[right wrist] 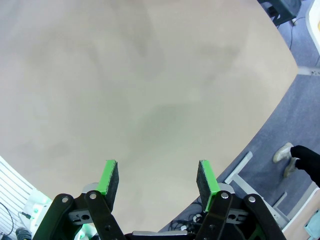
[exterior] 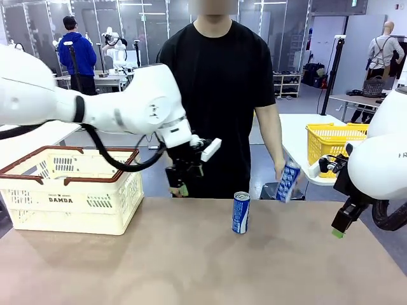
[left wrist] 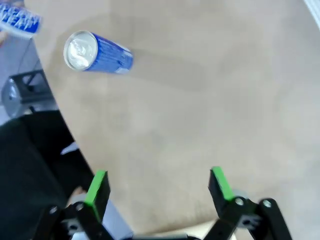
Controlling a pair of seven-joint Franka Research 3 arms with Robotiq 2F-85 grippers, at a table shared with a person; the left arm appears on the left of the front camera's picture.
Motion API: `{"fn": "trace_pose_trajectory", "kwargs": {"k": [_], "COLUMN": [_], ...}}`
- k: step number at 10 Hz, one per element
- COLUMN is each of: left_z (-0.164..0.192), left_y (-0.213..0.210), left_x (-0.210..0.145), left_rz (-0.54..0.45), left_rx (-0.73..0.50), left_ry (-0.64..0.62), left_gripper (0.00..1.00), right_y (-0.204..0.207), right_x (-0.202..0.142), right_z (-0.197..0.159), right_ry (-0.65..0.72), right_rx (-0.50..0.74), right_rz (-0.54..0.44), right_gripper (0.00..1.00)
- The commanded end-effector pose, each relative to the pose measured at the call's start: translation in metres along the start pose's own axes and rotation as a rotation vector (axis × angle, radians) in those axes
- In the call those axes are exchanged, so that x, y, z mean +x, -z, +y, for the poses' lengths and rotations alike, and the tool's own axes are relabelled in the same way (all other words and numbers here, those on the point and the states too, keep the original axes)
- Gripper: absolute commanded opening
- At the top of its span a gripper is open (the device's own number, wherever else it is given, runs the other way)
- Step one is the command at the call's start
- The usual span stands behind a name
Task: Place the drinks into the Shopping basket.
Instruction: Pick up one drink and place it into the Shopping basket.
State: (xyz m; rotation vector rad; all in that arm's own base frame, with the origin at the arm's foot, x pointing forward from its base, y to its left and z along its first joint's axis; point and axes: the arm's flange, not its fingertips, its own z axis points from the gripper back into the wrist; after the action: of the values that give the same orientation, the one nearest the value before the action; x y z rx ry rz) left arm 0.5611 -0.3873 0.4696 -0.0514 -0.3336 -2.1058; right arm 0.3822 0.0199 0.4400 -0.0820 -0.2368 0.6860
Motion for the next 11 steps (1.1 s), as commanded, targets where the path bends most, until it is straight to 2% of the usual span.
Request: {"fn": "trace_pose_trajectory", "kwargs": {"k": [1, 3, 5, 8, 10, 11], "left_z": [0.043, 0.044, 0.024, -0.048, -0.097, -0.116], "left_y": [0.024, 0.034, 0.014, -0.027, -0.041, -0.042], "left_x": [0.012, 0.018, 0.02, 0.001, -0.017, -0.026], "left_rz": [-0.009, -0.022, 0.002, 0.016, 0.051, 0.026], "left_rx": [-0.07, -0.085, -0.049, -0.036, -0.071, -0.068], "left_ry": [0.016, 0.016, 0.015, 0.016, 0.001, -0.01], "left_gripper": [1.0, 1.0, 1.0, 1.0, 1.0, 1.0], "right_y": [0.0, 0.0, 0.0, 0.0, 0.0, 0.0], "right_x": [-0.002, -0.002, -0.002, -0.002, -0.002, -0.002], "right_z": [-0.001, -0.001, -0.001, -0.001, -0.001, -0.001], "right_ry": [0.004, 0.004, 0.004, 0.004, 0.004, 0.004], "right_rx": [0.003, 0.003, 0.003, 0.003, 0.003, 0.003], "right_rz": [-0.002, -0.002, -0.002, -0.002, -0.002, -0.002], "right_gripper": [0.79, 0.79, 0.79, 0.79, 0.79, 0.79]}}
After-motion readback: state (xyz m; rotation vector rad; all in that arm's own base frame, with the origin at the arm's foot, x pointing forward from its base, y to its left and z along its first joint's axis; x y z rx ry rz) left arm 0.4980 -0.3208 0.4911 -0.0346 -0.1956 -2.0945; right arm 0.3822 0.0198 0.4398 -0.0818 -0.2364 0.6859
